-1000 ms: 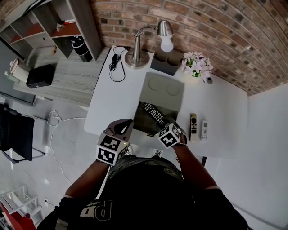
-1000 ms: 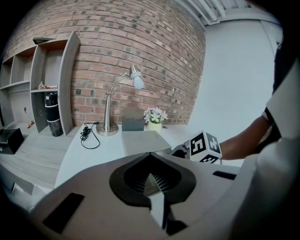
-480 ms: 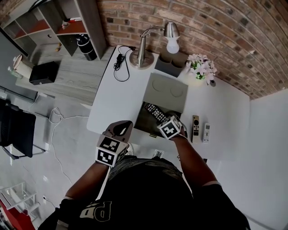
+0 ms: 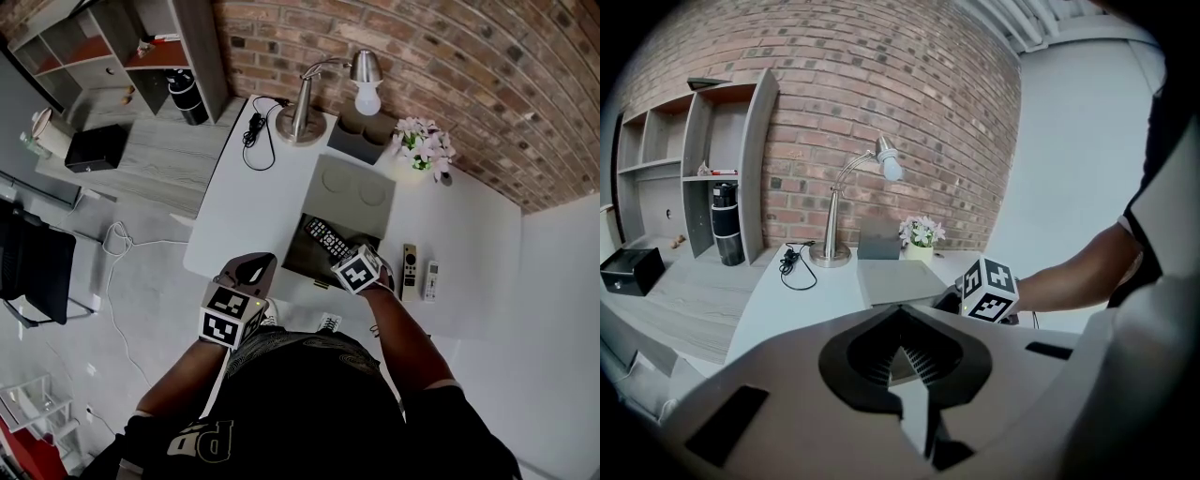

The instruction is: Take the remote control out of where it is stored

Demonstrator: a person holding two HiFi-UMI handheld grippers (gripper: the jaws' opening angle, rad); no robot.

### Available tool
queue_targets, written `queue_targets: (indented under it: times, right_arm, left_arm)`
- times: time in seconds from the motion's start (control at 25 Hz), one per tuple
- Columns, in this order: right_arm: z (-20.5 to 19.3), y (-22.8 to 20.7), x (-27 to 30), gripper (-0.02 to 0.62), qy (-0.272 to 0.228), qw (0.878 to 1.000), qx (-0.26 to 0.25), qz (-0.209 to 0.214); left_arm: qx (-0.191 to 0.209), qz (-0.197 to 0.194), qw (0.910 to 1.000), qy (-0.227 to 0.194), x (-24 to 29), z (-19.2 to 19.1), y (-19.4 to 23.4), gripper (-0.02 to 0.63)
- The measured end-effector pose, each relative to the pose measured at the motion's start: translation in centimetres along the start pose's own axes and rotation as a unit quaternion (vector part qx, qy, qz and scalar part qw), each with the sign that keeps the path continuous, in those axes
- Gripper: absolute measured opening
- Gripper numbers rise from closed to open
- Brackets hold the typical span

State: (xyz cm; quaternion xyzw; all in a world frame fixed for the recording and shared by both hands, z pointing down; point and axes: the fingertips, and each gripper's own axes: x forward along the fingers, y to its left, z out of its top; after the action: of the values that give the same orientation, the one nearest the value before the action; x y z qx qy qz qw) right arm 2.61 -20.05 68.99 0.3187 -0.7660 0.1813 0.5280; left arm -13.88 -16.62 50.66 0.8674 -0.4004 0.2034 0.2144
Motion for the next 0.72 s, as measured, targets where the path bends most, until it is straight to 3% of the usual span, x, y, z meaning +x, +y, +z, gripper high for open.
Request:
queue_targets:
  times: [0.72]
  right_arm:
    - [0.2,1.1,-7.3,0.232,-0.104,0.993,0.049,-0.005]
  left_arm:
    - [0.028,-0.033,0.9990,0.003,2.1,1.1,-2.9,0.006]
